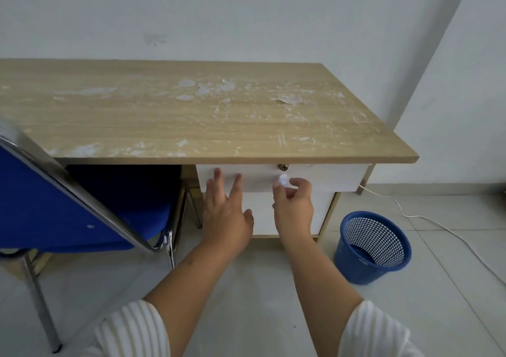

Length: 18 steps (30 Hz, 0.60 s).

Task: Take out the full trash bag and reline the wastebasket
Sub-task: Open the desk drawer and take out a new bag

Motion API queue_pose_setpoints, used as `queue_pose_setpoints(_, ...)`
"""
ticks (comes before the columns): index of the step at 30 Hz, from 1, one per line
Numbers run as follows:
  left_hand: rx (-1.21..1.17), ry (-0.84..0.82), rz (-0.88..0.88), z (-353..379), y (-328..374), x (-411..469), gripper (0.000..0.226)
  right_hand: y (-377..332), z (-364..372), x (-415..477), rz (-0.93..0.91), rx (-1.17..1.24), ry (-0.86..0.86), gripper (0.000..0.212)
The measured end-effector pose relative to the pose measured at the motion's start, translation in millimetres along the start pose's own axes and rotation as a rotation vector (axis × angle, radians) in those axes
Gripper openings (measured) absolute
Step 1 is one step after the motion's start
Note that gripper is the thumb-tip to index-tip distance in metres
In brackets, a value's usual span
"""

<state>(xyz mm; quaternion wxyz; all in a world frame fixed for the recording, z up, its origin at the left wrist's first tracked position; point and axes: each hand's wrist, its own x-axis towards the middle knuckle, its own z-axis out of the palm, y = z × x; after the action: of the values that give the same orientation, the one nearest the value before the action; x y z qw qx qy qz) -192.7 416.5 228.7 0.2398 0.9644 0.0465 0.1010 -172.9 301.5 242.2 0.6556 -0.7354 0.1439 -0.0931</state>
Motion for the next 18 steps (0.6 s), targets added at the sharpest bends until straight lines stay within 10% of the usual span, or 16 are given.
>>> queue_pose_setpoints(18, -0.145, -0.09, -0.077, -16.6, 7.9, -24.7, 0.075, -19.9, 0.7, -15.3, 0.266, 0.179, 0.142, 0.009)
